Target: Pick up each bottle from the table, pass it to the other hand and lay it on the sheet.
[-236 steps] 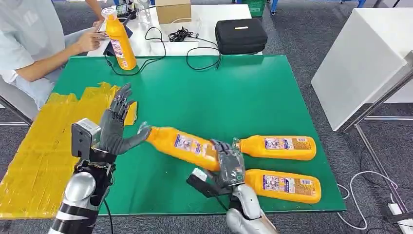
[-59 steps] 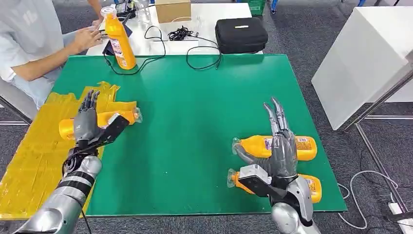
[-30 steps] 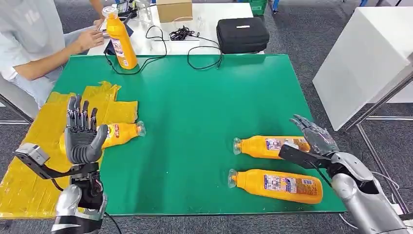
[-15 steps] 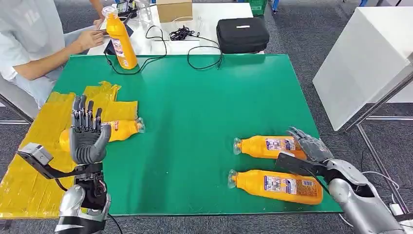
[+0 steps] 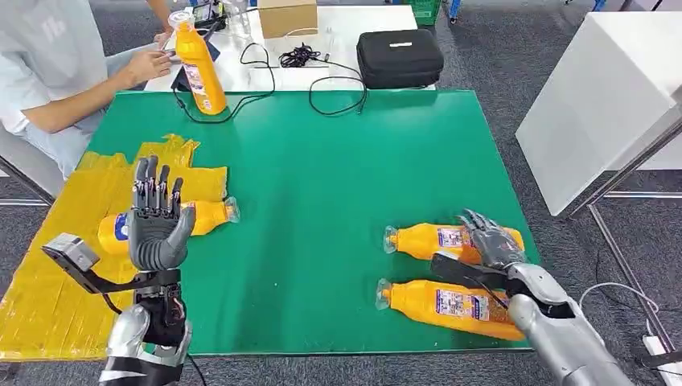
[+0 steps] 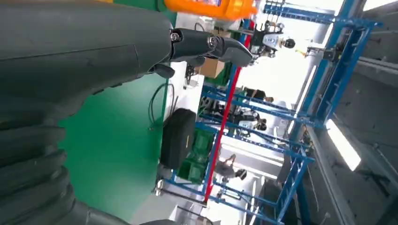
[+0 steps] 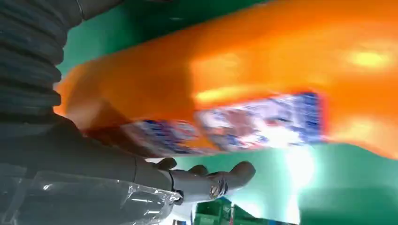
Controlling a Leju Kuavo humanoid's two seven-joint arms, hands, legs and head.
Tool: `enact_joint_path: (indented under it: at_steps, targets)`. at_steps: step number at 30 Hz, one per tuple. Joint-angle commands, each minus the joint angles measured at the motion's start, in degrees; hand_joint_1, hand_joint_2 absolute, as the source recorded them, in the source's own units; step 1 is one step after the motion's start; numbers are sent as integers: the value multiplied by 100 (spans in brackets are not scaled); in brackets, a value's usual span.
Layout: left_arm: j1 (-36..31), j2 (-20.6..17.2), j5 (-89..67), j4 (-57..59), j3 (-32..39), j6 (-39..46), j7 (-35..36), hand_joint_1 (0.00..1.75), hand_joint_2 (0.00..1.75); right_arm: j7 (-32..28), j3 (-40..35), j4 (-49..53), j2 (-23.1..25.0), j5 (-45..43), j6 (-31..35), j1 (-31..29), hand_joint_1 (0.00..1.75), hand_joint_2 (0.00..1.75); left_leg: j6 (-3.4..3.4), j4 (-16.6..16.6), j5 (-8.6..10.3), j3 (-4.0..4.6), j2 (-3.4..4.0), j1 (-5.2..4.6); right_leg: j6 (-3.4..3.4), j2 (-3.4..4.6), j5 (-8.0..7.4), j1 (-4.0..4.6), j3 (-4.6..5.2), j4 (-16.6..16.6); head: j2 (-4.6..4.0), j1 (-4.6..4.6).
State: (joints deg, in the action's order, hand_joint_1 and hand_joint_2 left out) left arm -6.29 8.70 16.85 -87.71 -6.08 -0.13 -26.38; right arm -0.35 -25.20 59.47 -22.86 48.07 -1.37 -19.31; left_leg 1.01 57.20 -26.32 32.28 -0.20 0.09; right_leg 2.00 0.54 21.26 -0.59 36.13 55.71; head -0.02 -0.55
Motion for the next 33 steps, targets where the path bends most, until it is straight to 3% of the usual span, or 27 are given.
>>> enact_joint_path:
  at_steps: [1,3,9,12,18,22,24,28,30,33]
  targets:
    - [-60,34,-20,237,-271,6,67,0,175,206,-414,-1689,935,458,273,-513,150,175,-6,-11,-9,-39,13,10,-7,9,2,12,-37,-17,0,0]
    - [-47,46,-17,260,-294,9,82,0,175,219,-426,-1771,959,509,262,-531,157,175,-5,-12,-7,-47,8,9,-6,5,3,11,-44,-17,0,0]
    - [-38,47,-5,275,-297,7,106,0,175,242,-443,-1885,959,612,245,-572,154,175,-6,-10,-8,-67,3,8,-6,2,-1,10,-63,-18,0,2]
    - [-34,53,-5,280,-304,7,107,0,175,244,-439,-1944,968,624,231,-574,175,175,-8,-12,-9,-82,0,9,-8,-2,1,11,-79,-21,0,0]
    - [-19,65,6,294,-298,8,118,0,175,274,-393,-1992,1024,710,346,-608,175,175,-6,-14,-9,-99,-2,6,-7,-3,3,13,-94,-20,0,0]
    - [73,59,3,224,-296,3,187,0,175,329,70,-1479,1182,607,998,-434,175,175,-6,-11,-9,-102,6,7,-6,4,1,19,-97,-18,0,0]
    - [215,59,0,47,-317,-34,227,0,175,406,519,-684,1351,646,1471,-134,175,175,-9,-11,-10,-98,8,9,-8,3,1,21,-94,-19,0,0]
    - [294,-72,-68,-52,-605,-171,360,0,175,-14,1259,631,1751,492,2681,288,175,175,-12,-3,-21,-87,15,8,-12,11,11,19,-82,-4,0,2]
    - [301,-63,-68,-44,-672,-180,362,0,175,8,1306,862,1806,480,2652,306,175,175,-12,2,-22,-69,18,3,-12,19,14,14,-59,7,0,0]
    - [281,-212,-69,-51,-953,-409,371,0,175,-538,1539,1339,2055,203,3186,434,175,175,-10,0,-21,-60,3,6,-9,5,18,15,-57,5,0,-2]
